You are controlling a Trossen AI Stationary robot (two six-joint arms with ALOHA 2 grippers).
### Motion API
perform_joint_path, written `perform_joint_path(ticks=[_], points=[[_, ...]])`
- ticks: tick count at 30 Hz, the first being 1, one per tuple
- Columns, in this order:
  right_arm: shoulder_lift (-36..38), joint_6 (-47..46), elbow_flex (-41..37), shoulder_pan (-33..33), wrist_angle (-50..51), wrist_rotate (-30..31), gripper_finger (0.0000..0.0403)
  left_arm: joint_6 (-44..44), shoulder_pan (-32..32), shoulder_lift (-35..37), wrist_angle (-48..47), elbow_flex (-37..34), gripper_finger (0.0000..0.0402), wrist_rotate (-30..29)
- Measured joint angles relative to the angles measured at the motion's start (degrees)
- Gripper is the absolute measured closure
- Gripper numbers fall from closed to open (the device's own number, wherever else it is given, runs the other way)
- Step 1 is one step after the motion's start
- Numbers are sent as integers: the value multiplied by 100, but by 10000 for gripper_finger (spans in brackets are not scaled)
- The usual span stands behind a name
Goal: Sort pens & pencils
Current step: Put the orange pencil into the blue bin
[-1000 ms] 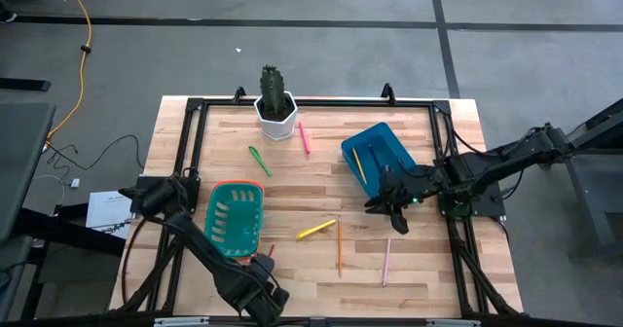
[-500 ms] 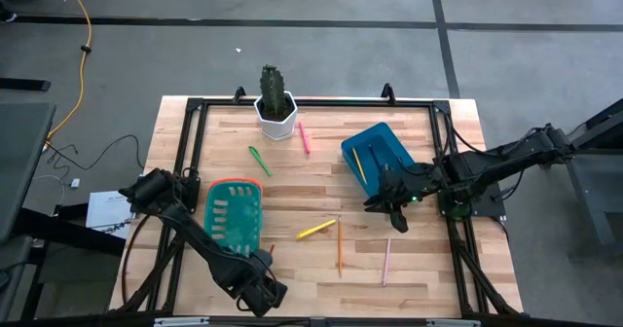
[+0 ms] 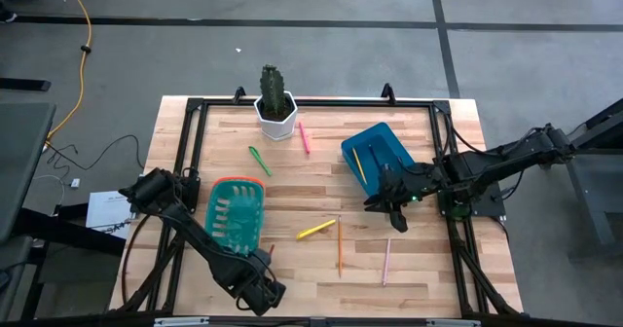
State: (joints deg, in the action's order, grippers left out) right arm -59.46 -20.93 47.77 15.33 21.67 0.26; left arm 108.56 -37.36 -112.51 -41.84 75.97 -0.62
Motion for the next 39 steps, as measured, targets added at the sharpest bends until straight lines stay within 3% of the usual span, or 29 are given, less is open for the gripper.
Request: perform_joint_path(ticks=[9, 29, 39], points=[[0, 0, 0, 0, 0, 14, 334, -11, -13, -7, -768, 424, 314, -94], [0, 0, 0, 0, 1, 17, 334, -11, -13, -37, -687, 434, 314, -130], [0, 0, 0, 2, 7, 14, 334, -444, -15, -33, -809, 770, 314, -727]])
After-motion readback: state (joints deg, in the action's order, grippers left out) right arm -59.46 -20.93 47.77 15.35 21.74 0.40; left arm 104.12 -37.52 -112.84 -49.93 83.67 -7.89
